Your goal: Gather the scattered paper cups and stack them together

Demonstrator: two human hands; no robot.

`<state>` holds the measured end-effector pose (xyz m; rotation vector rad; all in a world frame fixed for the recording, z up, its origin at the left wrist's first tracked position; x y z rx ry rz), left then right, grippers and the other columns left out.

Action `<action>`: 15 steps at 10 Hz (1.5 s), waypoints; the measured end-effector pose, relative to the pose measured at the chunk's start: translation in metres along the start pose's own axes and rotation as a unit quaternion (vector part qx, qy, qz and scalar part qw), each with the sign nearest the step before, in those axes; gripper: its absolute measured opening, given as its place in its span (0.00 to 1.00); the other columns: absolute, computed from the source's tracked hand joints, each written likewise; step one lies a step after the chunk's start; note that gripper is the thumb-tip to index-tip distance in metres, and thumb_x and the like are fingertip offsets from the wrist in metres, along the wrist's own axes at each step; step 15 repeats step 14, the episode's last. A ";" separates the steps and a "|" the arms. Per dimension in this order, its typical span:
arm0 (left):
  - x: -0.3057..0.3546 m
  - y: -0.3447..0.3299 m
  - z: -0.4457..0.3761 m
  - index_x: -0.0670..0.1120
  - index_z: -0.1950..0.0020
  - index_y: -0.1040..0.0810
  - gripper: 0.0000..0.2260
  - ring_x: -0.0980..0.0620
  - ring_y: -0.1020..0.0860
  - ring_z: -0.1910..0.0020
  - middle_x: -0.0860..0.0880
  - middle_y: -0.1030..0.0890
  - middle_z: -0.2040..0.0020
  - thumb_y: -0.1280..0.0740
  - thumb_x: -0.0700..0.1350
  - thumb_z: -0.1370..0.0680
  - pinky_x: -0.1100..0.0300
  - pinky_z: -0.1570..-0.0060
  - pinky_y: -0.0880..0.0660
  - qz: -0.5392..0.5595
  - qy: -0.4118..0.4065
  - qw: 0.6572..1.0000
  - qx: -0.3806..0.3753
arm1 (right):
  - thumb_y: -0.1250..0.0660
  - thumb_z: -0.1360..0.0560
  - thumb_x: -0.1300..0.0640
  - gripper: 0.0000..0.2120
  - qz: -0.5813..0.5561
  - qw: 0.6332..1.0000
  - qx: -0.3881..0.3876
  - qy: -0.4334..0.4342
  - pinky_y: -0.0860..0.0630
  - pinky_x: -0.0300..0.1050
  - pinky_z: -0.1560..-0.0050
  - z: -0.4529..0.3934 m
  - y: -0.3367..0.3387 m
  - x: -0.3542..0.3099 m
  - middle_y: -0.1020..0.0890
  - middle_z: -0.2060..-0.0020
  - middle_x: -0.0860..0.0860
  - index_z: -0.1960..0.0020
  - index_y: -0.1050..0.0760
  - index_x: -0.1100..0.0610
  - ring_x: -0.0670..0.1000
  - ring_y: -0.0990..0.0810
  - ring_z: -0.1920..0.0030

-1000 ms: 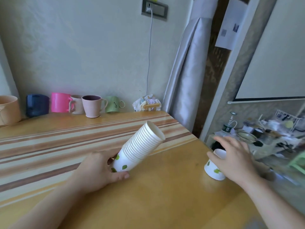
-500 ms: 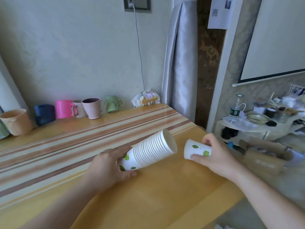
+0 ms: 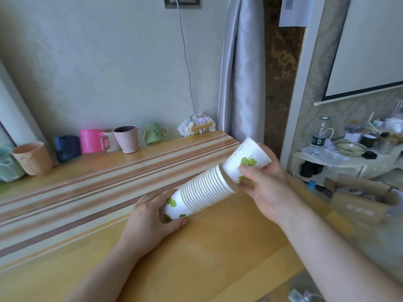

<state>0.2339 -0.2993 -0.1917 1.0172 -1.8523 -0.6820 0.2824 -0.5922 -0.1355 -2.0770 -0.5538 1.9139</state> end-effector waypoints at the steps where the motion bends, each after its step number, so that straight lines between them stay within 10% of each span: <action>1: 0.000 0.001 -0.001 0.62 0.26 0.22 0.36 0.59 0.25 0.45 0.66 0.19 0.44 0.17 0.58 0.33 0.64 0.46 0.31 0.009 0.015 1.000 0.001 | 0.23 0.29 0.74 0.38 0.034 0.999 -0.012 0.017 0.17 0.57 0.38 0.001 -0.016 0.012 0.14 0.39 0.56 0.25 0.27 0.48 0.61 0.15 0.35; 3: -0.006 0.001 0.000 0.64 0.30 0.20 0.31 0.65 0.20 0.49 0.72 0.19 0.50 0.17 0.57 0.32 0.75 0.54 0.31 0.038 0.052 0.998 0.002 | 0.20 0.31 0.56 0.46 0.026 0.998 -0.060 -0.014 0.26 0.61 0.28 0.005 -0.035 0.031 0.15 0.32 0.50 0.18 0.36 0.42 0.52 0.17 0.30; 6: -0.020 0.008 -0.010 0.60 0.51 0.20 0.14 0.61 0.22 0.64 0.60 0.16 0.62 0.20 0.60 0.31 0.66 0.65 0.27 0.115 0.151 0.981 -0.044 | 0.16 0.32 0.56 0.28 0.243 0.958 -0.143 -0.061 0.14 0.62 0.42 -0.021 -0.104 0.102 0.14 0.40 0.46 0.35 0.22 0.45 0.51 0.14 0.40; 8: -0.071 0.046 -0.042 0.61 0.43 0.16 0.23 0.57 0.14 0.49 0.59 0.12 0.50 0.18 0.58 0.37 0.49 0.47 0.14 0.142 0.233 0.961 -0.041 | 0.14 0.37 0.53 0.34 0.284 0.941 -0.185 -0.007 0.13 0.50 0.57 -0.066 -0.172 0.125 0.15 0.41 0.46 0.34 0.23 0.47 0.51 0.13 0.44; 12: -0.105 0.043 -0.036 0.59 0.56 0.24 0.17 0.52 0.17 0.57 0.58 0.17 0.61 0.28 0.66 0.38 0.53 0.56 0.23 0.003 0.272 0.962 -0.024 | 0.15 0.36 0.45 0.30 0.407 0.888 -0.213 0.016 0.17 0.44 0.48 -0.084 -0.202 0.174 0.13 0.47 0.40 0.37 0.21 0.43 0.43 0.15 0.46; 15: -0.089 0.038 -0.009 0.47 0.29 0.29 0.32 0.46 0.28 0.31 0.49 0.25 0.35 0.32 0.68 0.24 0.53 0.29 0.34 -0.096 0.256 0.959 -0.071 | 0.22 0.26 0.41 0.30 0.545 0.804 -0.236 0.033 0.20 0.47 0.42 -0.062 -0.182 0.157 0.17 0.42 0.42 0.28 0.26 0.47 0.49 0.17 0.38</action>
Point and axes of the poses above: each hand's wrist, its own z-axis away from the middle knuckle, its own y-axis out of the back of the hand, x = y × z, the point moved 1 cm from there along -z, towards the middle knuckle
